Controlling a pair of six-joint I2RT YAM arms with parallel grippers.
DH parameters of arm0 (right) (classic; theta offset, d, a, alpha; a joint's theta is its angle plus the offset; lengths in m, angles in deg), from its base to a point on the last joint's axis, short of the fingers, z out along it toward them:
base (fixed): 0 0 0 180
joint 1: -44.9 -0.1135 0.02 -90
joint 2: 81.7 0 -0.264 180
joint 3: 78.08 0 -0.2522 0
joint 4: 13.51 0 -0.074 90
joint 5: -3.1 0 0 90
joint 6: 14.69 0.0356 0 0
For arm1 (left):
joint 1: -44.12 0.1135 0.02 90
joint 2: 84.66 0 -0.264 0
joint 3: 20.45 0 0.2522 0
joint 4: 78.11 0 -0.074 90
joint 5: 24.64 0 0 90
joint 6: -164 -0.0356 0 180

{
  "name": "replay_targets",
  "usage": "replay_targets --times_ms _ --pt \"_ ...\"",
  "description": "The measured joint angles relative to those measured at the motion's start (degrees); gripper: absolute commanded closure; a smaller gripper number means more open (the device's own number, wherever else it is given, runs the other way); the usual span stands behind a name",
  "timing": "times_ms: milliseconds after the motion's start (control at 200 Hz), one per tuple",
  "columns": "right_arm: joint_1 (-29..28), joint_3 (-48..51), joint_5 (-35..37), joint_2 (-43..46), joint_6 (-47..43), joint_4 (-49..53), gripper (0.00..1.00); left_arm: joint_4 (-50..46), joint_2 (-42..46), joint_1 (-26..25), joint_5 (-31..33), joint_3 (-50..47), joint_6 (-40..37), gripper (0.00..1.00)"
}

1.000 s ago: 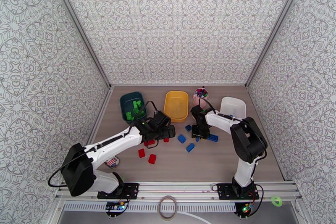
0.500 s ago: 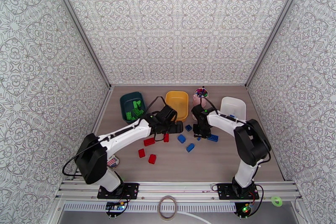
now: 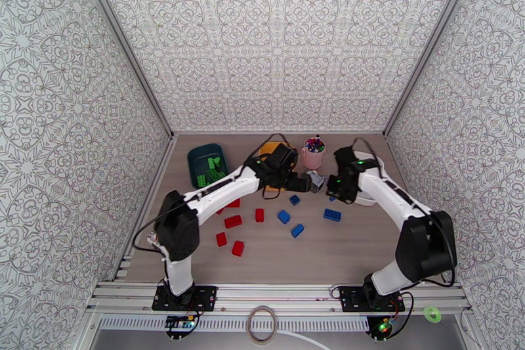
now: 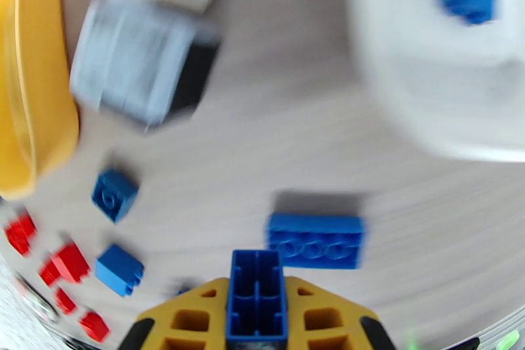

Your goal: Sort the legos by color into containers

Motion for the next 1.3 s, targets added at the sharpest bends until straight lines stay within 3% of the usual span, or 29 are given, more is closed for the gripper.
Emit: replay_targets --times_ms 280,420,755,940,1296 --pt "14.6 -4.4 -1.4 -0.7 -1.0 1.4 0.86 -7.0 -17.9 -6.2 -5.6 28.7 -6.8 0.01" --pt "18.7 -7.6 -2.5 -4.0 -1.0 1.6 0.85 -8.5 -22.9 -7.9 -7.3 36.2 -8.2 0.01" --pt "20.9 -18.1 -3.1 -13.3 -2.4 4.7 0.7 -7.0 -23.6 -7.5 -7.3 37.4 -9.4 0.01" --pt "21.0 -23.1 -3.2 -16.6 -3.5 6.0 0.48 -6.6 -23.2 -5.9 -3.8 36.3 -9.2 0.01" --pt "20.1 -24.1 -4.2 -16.4 -5.5 7.0 0.38 -5.2 -13.7 -2.2 3.3 22.7 -5.9 0.01"
